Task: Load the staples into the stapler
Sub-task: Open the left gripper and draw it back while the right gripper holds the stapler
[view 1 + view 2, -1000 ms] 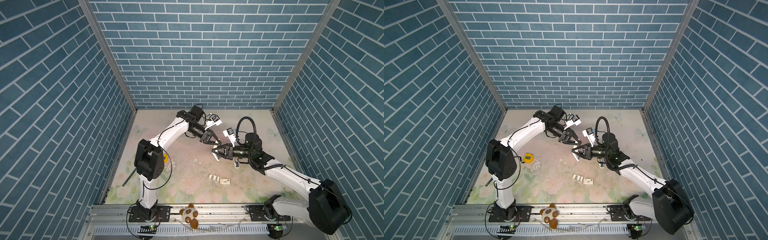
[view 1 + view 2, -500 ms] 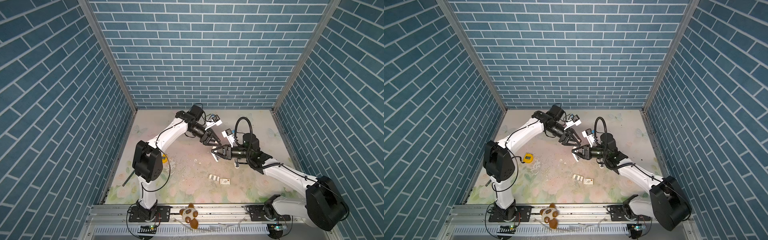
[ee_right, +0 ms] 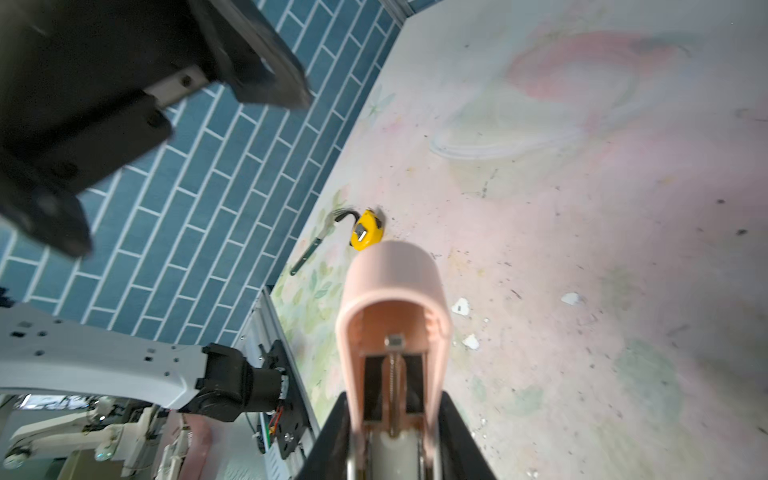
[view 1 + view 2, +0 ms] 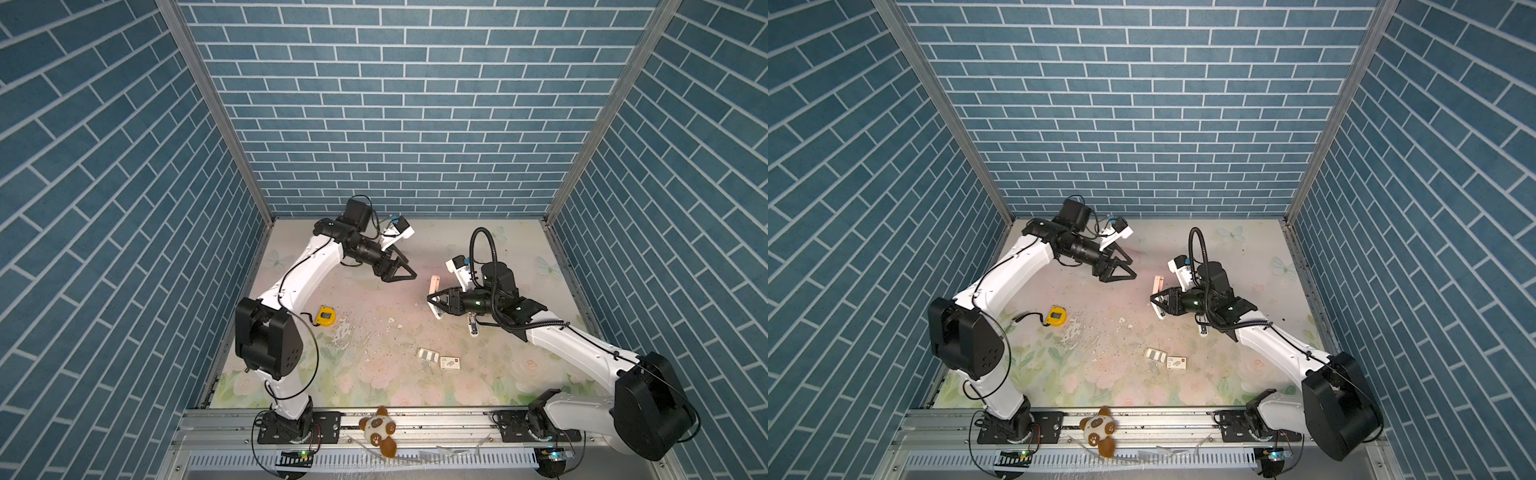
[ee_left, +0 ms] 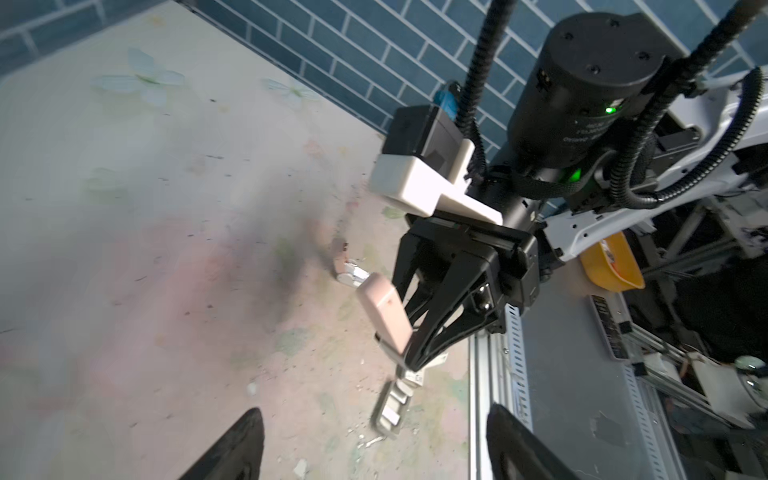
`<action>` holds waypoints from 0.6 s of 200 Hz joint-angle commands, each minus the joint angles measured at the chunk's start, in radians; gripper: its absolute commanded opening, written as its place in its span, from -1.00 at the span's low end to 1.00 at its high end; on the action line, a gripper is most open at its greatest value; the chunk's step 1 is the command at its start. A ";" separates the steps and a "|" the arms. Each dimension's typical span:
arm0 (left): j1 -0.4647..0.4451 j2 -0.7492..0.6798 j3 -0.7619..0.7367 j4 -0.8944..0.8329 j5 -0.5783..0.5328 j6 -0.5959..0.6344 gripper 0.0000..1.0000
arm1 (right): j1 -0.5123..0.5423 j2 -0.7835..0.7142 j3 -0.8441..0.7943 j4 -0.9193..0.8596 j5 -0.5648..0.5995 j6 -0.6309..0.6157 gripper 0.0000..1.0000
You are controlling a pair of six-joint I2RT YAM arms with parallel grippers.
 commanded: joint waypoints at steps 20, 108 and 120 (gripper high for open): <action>0.107 -0.150 -0.073 0.042 -0.184 -0.006 0.69 | 0.007 0.021 0.022 -0.102 0.199 -0.121 -0.76; 0.125 -0.417 -0.404 0.299 -0.451 -0.136 0.74 | 0.178 0.200 0.012 0.015 0.615 -0.167 -0.76; 0.126 -0.436 -0.431 0.315 -0.460 -0.138 0.74 | 0.204 0.215 -0.006 0.040 0.691 -0.164 -0.76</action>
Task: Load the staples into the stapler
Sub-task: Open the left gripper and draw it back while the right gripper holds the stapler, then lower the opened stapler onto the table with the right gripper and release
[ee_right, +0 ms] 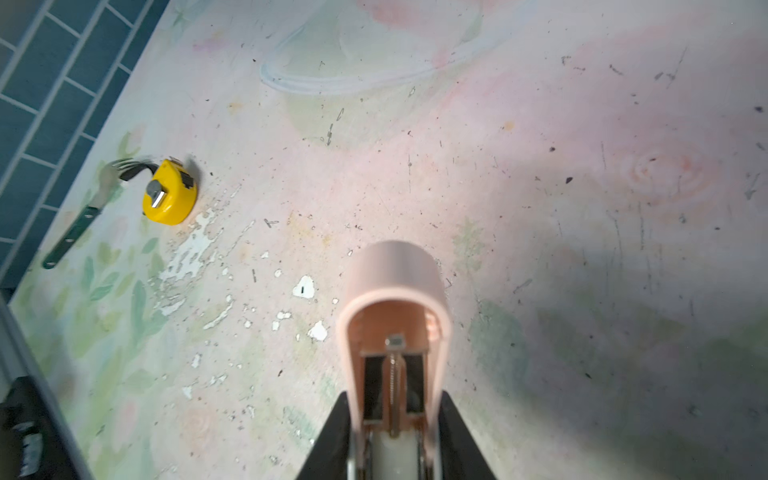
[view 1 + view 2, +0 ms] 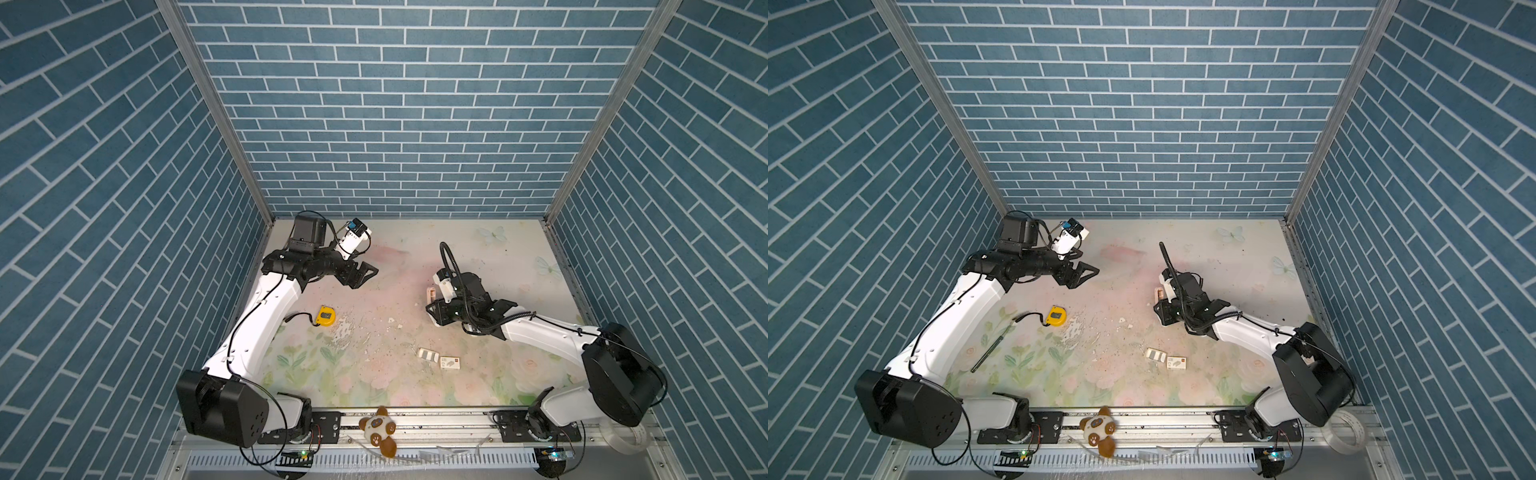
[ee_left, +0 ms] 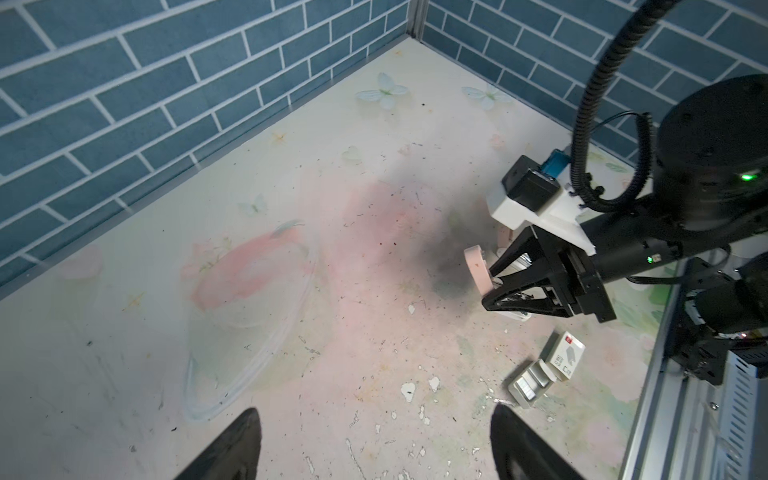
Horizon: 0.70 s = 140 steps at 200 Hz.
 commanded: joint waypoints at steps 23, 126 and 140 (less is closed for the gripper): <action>0.003 -0.068 -0.085 0.087 -0.078 -0.028 0.74 | 0.058 0.064 -0.049 0.153 0.245 -0.010 -0.75; 0.002 -0.071 -0.141 0.132 -0.077 -0.037 0.76 | 0.089 0.203 -0.060 0.218 0.305 0.032 -0.67; 0.003 -0.070 -0.143 0.135 -0.076 -0.037 0.76 | 0.090 0.211 -0.063 0.218 0.307 0.033 -0.65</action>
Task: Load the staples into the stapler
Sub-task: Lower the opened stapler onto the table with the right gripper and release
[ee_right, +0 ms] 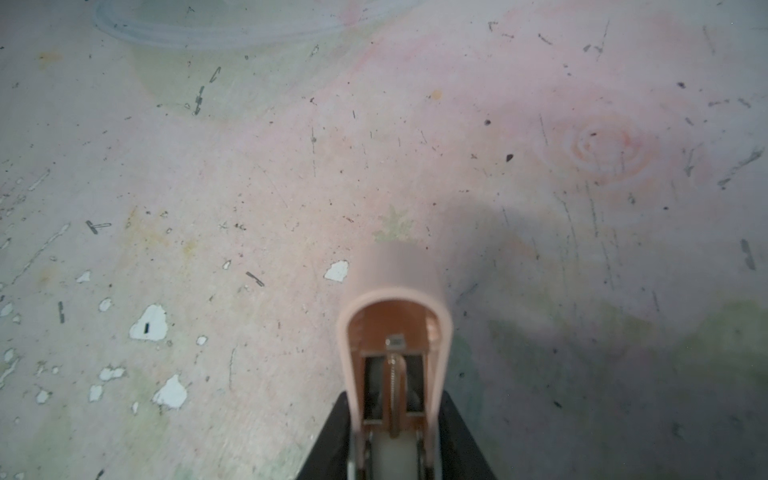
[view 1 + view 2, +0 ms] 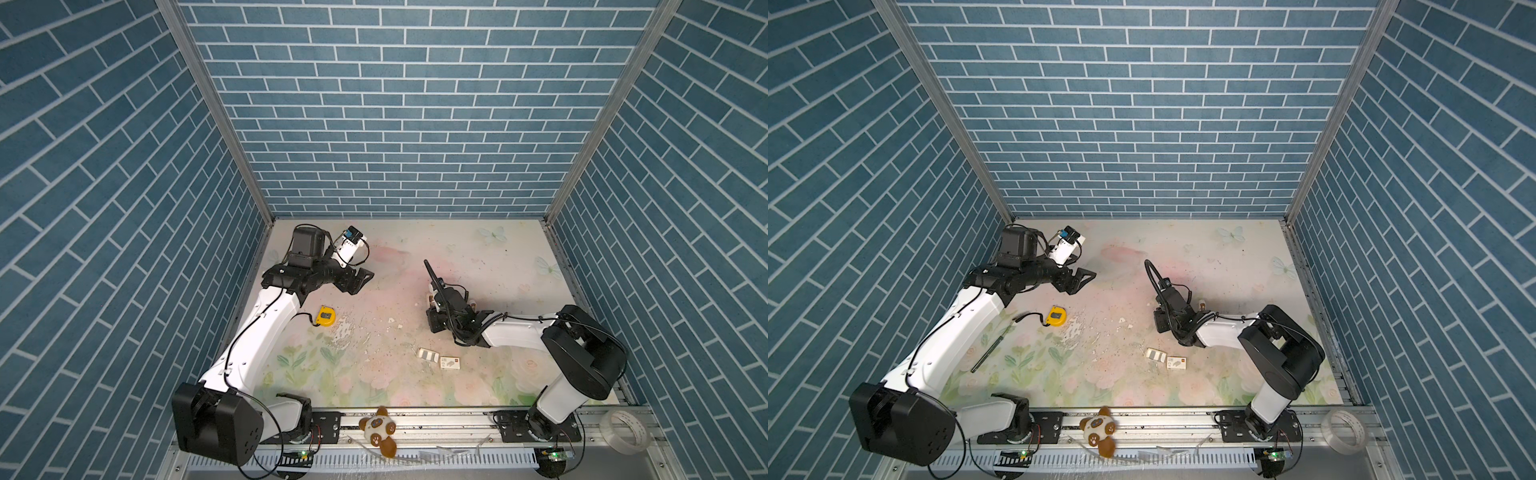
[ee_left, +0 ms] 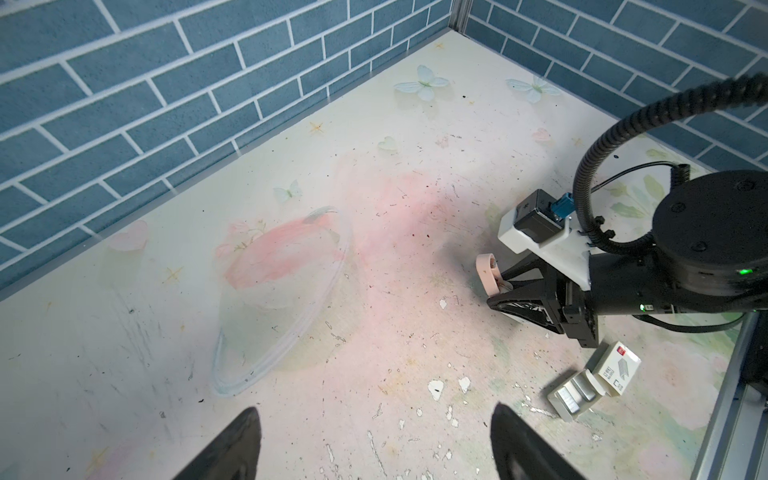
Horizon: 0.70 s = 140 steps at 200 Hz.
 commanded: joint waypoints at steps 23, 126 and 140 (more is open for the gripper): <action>0.002 0.001 -0.022 0.017 0.004 -0.007 0.77 | 0.012 0.030 -0.020 0.028 0.039 0.032 -0.59; 0.001 -0.013 -0.038 0.024 0.015 -0.016 0.81 | 0.019 -0.019 -0.039 0.014 0.039 0.042 -0.16; 0.001 -0.017 -0.040 0.025 0.010 -0.016 0.82 | 0.019 -0.032 -0.041 0.008 0.038 0.042 -0.13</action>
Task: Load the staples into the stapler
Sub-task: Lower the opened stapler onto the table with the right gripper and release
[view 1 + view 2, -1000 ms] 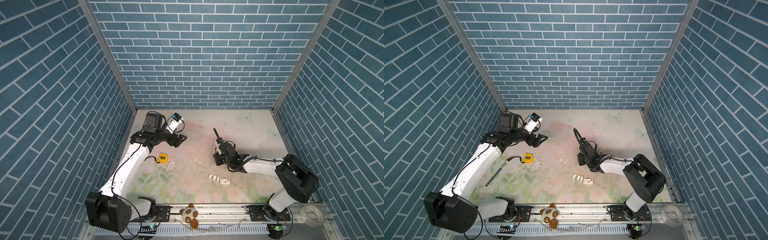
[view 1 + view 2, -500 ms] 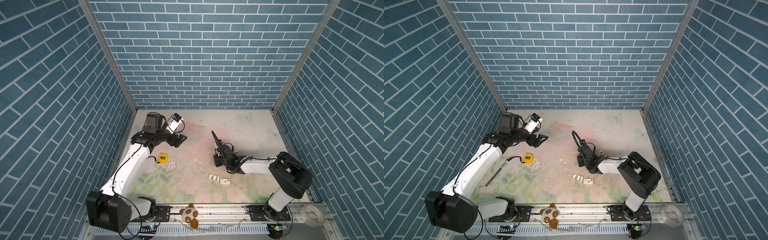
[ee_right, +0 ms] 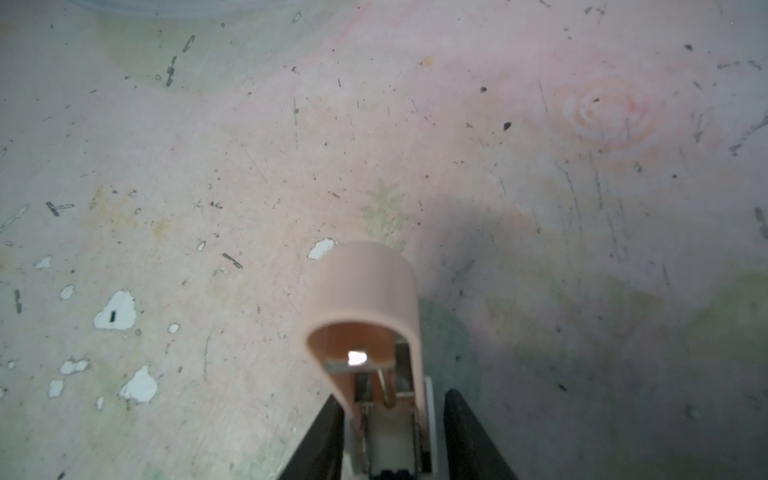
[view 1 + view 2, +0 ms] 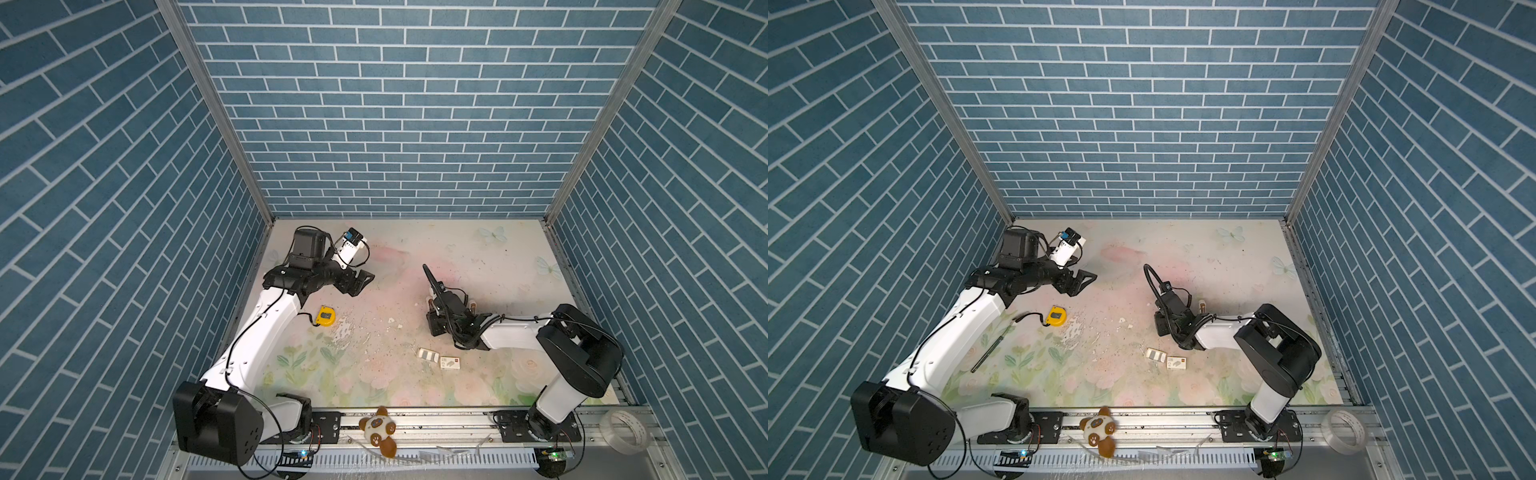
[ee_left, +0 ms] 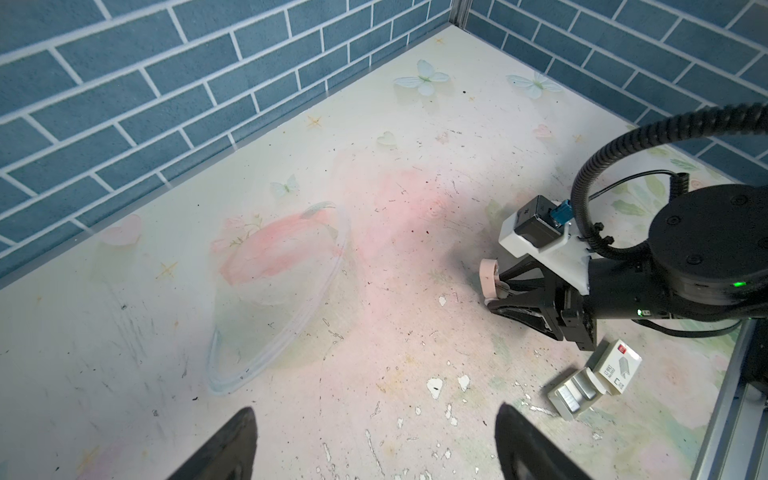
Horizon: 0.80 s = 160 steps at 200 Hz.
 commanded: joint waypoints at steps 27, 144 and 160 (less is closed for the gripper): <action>0.002 -0.028 -0.016 0.015 -0.023 -0.017 0.83 | 0.011 -0.100 -0.023 -0.030 0.026 0.024 -0.10; 0.000 -0.034 0.093 0.004 -0.219 -0.187 0.92 | 0.143 -0.485 -0.011 -0.591 0.049 0.458 -0.32; -0.013 -0.030 0.102 -0.003 -0.212 -0.191 0.92 | 0.199 -0.504 -0.022 -0.617 0.063 0.548 -0.35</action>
